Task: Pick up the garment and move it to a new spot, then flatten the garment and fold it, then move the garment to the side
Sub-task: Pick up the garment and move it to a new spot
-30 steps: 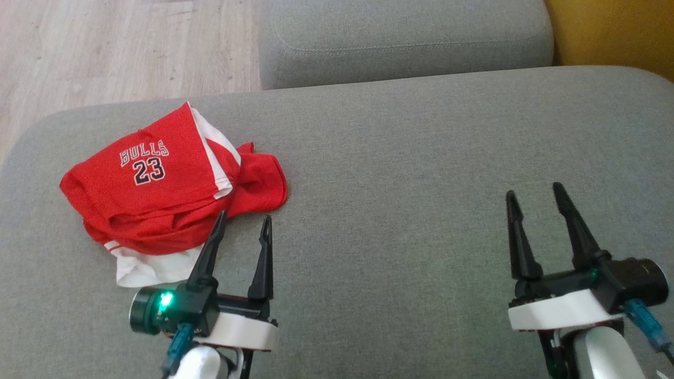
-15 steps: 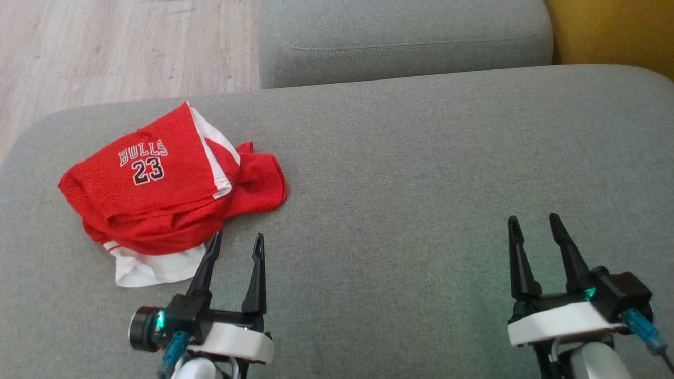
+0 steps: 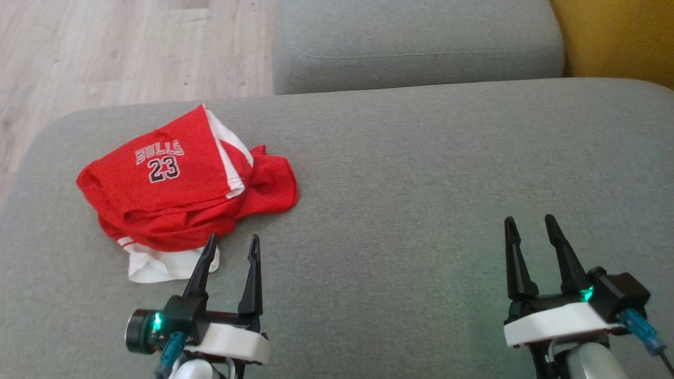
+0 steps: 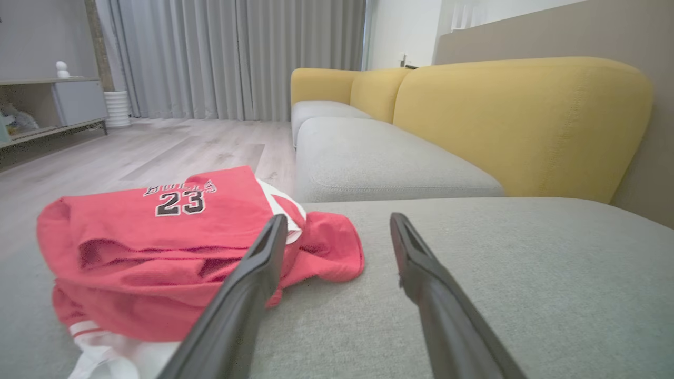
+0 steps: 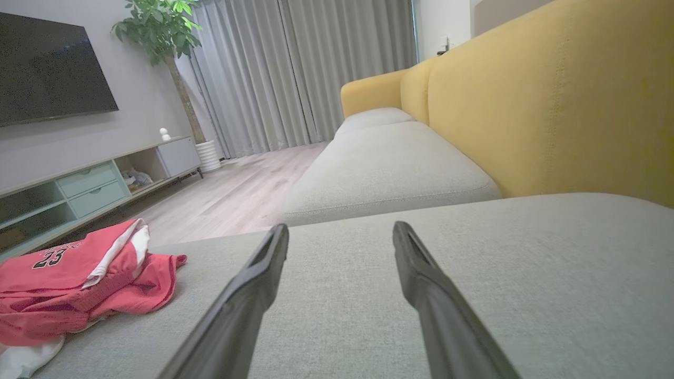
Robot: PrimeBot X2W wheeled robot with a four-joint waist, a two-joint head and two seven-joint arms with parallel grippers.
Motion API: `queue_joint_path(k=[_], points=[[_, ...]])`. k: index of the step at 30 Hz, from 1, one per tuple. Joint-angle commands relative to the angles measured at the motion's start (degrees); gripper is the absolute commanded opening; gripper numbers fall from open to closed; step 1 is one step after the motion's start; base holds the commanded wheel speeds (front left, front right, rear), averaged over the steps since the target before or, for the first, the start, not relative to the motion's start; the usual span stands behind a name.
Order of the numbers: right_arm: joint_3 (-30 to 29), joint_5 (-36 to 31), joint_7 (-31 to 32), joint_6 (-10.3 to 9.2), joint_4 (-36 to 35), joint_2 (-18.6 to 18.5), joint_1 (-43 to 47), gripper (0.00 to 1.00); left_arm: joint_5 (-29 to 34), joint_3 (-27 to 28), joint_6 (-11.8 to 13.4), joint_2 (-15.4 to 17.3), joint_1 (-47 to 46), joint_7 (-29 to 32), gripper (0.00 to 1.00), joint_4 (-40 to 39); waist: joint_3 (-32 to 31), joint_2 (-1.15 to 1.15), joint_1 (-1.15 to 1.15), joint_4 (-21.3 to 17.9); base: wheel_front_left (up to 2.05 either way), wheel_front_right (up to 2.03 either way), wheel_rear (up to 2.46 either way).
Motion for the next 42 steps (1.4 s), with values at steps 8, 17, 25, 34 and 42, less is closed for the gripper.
queue_joint_path(k=[8, 17, 25, 34, 42], points=[[4.0, 1.0, -0.6, -0.04, -2.7, -0.5, -0.7, 1.00, 1.9, 4.3, -0.1, 0.0, -0.5, -0.5, 1.00, -1.7, -0.9, 0.00, 0.01, 5.6, 0.00, 0.00, 0.00], [6.7, 1.4, -0.6, -0.04, -3.4, -0.5, -0.1, 1.00, 2.6, 6.9, -0.2, 0.2, 0.7, -0.5, 1.00, -1.9, -1.6, 0.00, 0.01, 12.1, 0.00, 0.00, 0.00], [8.4, 1.8, -0.6, -0.04, -3.6, -0.5, 0.6, 1.00, 3.6, 8.4, -0.2, 0.1, 2.3, -0.5, 1.00, -2.8, -2.6, 0.00, 0.01, 18.1, 0.00, 0.00, 0.00], [10.2, 1.8, -0.6, -0.04, -3.6, -0.5, 0.9, 1.00, 4.2, 8.9, -0.6, 0.1, 2.8, -0.5, 1.00, -2.8, -3.1, 0.00, 0.01, 21.9, 0.00, 0.00, 0.00], [11.1, 1.6, -0.6, -0.04, -3.6, -0.5, 0.8, 1.00, 5.2, 9.0, -1.6, 0.6, 2.0, -0.5, 1.00, -2.7, -1.9, 0.00, 0.01, 22.2, 0.00, 0.00, 0.00]])
